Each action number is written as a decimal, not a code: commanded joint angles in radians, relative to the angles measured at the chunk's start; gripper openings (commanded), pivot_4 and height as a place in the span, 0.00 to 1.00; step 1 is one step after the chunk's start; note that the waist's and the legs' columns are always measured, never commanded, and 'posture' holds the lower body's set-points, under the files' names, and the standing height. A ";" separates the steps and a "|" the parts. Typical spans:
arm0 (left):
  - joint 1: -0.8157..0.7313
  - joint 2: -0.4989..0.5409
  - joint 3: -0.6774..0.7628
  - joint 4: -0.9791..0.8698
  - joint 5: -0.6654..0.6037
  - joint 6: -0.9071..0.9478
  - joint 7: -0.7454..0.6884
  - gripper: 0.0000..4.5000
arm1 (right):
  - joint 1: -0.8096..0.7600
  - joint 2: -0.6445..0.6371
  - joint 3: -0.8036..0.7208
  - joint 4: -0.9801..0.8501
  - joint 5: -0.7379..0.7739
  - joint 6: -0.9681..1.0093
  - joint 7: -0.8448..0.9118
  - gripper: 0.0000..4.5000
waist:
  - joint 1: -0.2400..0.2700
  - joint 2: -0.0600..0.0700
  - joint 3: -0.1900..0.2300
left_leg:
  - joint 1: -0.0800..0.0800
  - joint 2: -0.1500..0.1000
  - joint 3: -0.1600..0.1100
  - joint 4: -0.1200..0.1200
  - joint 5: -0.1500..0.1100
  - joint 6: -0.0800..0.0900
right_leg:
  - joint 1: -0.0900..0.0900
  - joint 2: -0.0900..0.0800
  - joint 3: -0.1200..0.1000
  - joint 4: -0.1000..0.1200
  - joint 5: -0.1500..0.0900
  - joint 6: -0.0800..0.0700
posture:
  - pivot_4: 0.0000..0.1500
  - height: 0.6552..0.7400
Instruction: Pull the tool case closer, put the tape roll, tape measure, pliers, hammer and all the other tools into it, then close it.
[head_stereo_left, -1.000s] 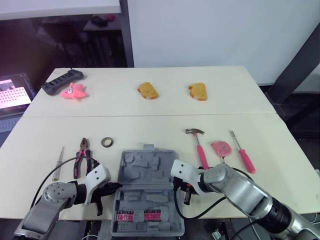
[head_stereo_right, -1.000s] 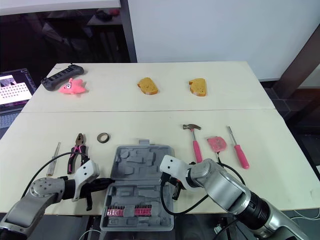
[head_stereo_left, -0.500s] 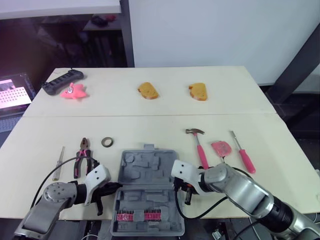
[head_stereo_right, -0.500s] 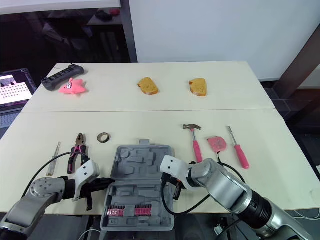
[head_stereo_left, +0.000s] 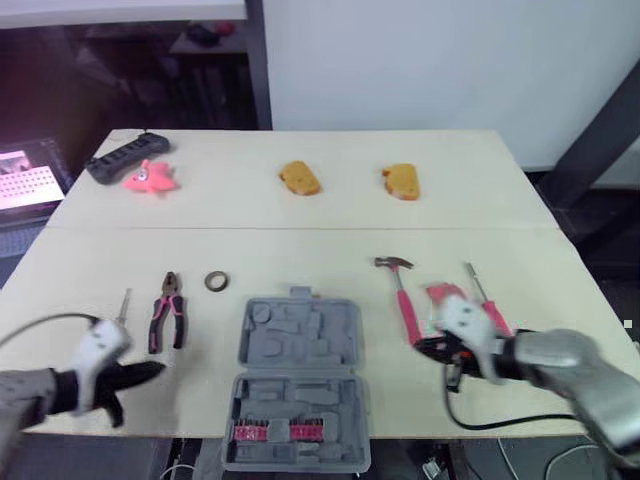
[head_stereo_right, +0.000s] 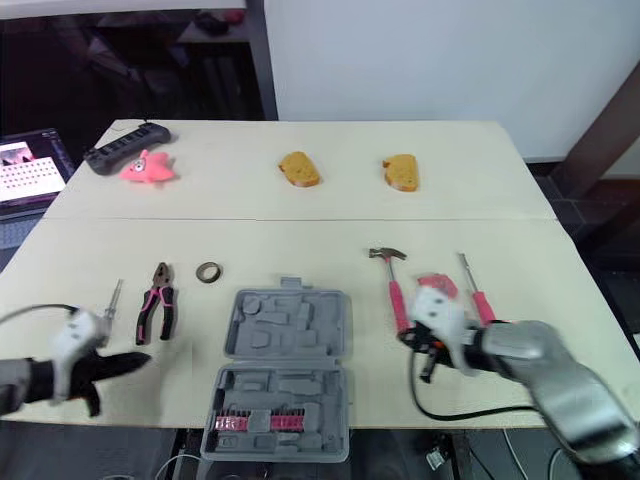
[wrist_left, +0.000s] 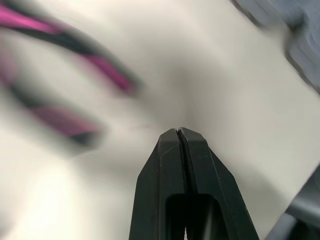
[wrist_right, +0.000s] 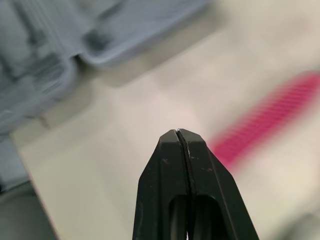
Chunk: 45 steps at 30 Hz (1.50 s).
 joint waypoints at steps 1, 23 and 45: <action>0.005 0.066 0.164 0.217 0.001 -0.046 -0.027 0.13 | 0.157 0.009 -0.358 0.221 0.048 -0.269 0.160 0.30 | 0.006 -0.001 0.000 | 0.000 0.000 0.001 0.000 0.000 0.000 | 0.001 -0.001 0.000 -0.001 0.000 0.000 | 1.00 1.00; -0.212 0.189 0.196 1.011 0.090 -0.417 -0.040 0.99 | 0.215 0.017 -0.511 0.736 0.073 -0.624 0.237 1.00 | -0.013 0.001 0.001 | 0.002 0.000 0.003 -0.003 0.000 0.000 | 0.001 0.000 0.002 -0.002 0.001 -0.002 | 1.00 1.00; -0.905 -0.046 -0.452 0.735 0.340 -0.461 -0.338 0.99 | -0.570 0.163 0.404 -0.027 0.140 0.065 -0.136 1.00 | 0.014 0.003 0.000 | -0.001 0.000 -0.001 0.001 0.002 -0.002 | -0.003 0.002 0.000 0.006 0.004 0.002 | 1.00 1.00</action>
